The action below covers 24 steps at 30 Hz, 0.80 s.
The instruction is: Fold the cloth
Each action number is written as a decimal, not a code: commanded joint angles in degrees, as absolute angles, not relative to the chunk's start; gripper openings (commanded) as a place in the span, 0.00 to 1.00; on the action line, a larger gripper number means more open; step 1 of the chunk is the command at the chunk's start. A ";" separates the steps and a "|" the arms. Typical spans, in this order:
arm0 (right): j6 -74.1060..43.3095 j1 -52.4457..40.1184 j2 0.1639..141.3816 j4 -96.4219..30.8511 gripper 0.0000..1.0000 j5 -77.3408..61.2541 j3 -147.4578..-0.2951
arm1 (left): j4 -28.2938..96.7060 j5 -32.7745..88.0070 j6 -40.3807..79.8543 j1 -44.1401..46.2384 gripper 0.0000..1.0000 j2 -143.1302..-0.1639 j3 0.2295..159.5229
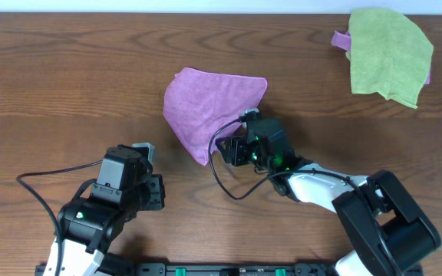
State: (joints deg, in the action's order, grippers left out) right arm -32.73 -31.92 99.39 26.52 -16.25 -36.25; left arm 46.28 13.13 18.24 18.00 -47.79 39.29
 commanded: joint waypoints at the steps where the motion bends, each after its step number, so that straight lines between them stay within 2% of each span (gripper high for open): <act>1: -35.35 -31.51 99.88 27.31 0.61 -17.63 -37.06 | 46.48 12.93 18.87 17.65 0.07 -47.55 39.13; 12: -35.35 -31.57 99.88 27.03 0.58 -23.46 -43.75 | 46.50 12.93 18.85 17.65 0.07 -47.55 39.13; 19: -35.03 -31.40 99.88 16.08 0.54 -24.34 -44.91 | 46.50 12.93 18.85 17.65 0.07 -47.55 39.13; 20: -34.57 -31.42 99.88 14.50 0.52 -24.69 -44.91 | 46.50 12.93 18.85 17.65 0.07 -47.55 39.13; 24: -33.12 -31.46 99.88 10.39 0.25 -25.10 -44.91 | 46.48 12.93 18.85 17.65 0.07 -47.55 39.13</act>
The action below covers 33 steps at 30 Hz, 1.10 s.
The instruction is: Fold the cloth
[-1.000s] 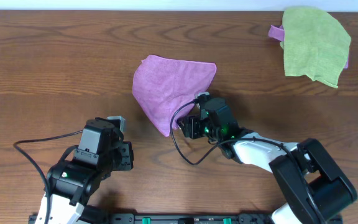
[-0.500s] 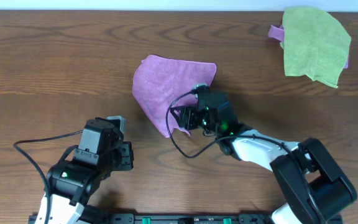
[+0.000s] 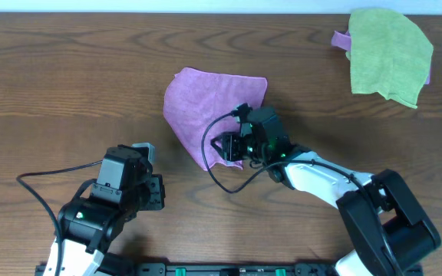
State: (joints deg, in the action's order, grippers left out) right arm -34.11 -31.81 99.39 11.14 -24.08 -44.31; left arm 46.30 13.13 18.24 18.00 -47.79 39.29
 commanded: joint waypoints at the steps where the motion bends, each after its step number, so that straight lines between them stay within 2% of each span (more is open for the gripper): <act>1: -33.15 -31.46 99.88 10.00 0.20 -25.10 -44.91 | 46.48 12.93 18.85 17.65 0.07 -47.55 39.13; 4: -33.15 -31.46 99.88 9.56 0.10 -25.12 -44.91 | 46.48 12.95 18.85 17.65 0.07 -47.55 39.13; 5: -33.17 -31.46 99.88 9.54 0.01 -25.15 -44.93 | 46.48 12.95 18.85 17.65 0.07 -47.55 39.13; 8: -33.17 -31.46 99.85 8.58 0.01 -25.12 -45.50 | 46.48 12.95 18.85 17.65 0.07 -47.55 39.13; 21: -26.76 -31.31 99.85 -11.84 0.01 -18.52 -49.93 | 46.46 12.95 18.85 17.65 0.07 -47.55 39.13; 33: -23.90 -31.31 99.88 -15.31 0.01 -11.62 -49.93 | 46.46 12.95 18.87 17.65 0.07 -47.55 39.13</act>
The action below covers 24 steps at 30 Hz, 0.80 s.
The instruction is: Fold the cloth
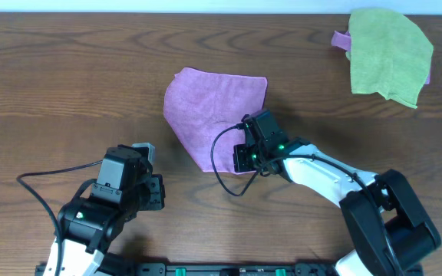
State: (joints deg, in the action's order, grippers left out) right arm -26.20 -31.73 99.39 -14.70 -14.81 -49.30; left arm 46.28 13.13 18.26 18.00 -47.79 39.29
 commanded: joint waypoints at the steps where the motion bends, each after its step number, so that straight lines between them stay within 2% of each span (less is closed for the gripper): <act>1: -23.62 -31.31 99.88 -15.73 0.01 -11.33 -49.93 | 46.41 12.95 18.87 17.65 0.07 -47.55 39.13; 14: -20.47 -31.51 99.98 -21.91 0.01 -3.38 -49.91 | 41.89 13.15 18.85 17.65 0.08 -51.05 39.13; 24: -20.47 -31.51 99.98 -22.11 0.01 -3.33 -49.91 | 22.33 18.06 17.78 17.65 0.06 -69.23 39.13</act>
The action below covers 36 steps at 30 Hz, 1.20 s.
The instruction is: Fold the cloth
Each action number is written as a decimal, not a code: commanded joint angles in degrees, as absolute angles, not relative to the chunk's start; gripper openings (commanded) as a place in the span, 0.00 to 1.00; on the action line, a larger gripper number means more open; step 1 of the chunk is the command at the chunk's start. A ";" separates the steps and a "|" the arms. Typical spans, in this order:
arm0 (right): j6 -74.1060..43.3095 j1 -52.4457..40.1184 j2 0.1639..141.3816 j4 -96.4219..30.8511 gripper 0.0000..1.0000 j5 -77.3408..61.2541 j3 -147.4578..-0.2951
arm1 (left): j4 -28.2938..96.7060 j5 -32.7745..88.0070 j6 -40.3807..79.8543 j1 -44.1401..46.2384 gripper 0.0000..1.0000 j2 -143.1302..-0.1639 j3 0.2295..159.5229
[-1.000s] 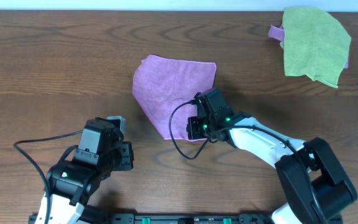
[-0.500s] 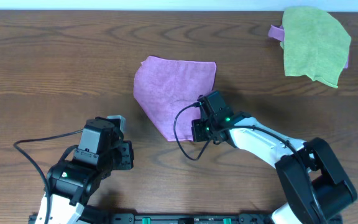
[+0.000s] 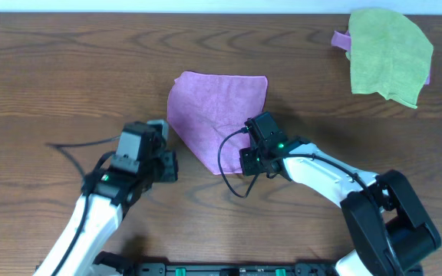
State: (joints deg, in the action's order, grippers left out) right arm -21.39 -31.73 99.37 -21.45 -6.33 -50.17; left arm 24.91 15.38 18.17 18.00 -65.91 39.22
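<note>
The purple cloth (image 3: pixel 215 111) lies spread on the wooden table, a broad edge at the top and narrowing to a point near the bottom. My right gripper (image 3: pixel 249 159) sits at the cloth's lower right edge. Its fingers are hidden under the wrist, so a grip cannot be made out. My left gripper (image 3: pixel 167 147) is close to the cloth's lower left edge, pointing toward it. Its jaw state is not visible from above.
A green cloth (image 3: pixel 390 52) lies at the back right corner over another purple piece (image 3: pixel 341 38). Black cables trail from both wrists across the table (image 3: pixel 67 84). The arm bases stand at the front edge.
My left arm has moved from the front left up and right to the cloth's lower left edge. The right gripper has hardly moved. The cloth's bottom point looks slightly narrower.
At first the cloth's lower right part was bunched beside my right gripper, and the left arm rested at the front left. The right gripper then stood lower and further right with the cloth lying flatter and wider. Now the left gripper stands beside the cloth.
</note>
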 commanded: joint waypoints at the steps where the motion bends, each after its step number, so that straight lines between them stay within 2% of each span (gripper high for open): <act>1: -20.47 -31.51 99.98 -22.11 0.01 -3.36 -49.91 | 19.59 18.55 17.78 17.65 0.06 -71.16 39.16; 11: -18.96 -31.57 99.98 -23.51 0.01 -3.44 -49.91 | 2.74 21.02 16.82 17.58 0.06 -86.83 40.49; 23: -17.06 -32.29 99.98 -23.64 0.01 -5.61 -49.91 | 2.72 18.92 11.53 17.56 0.06 -99.90 53.71; 36: -15.77 -33.85 99.98 -23.75 0.01 -7.57 -49.93 | 0.67 17.39 10.63 14.20 0.06 -107.63 56.53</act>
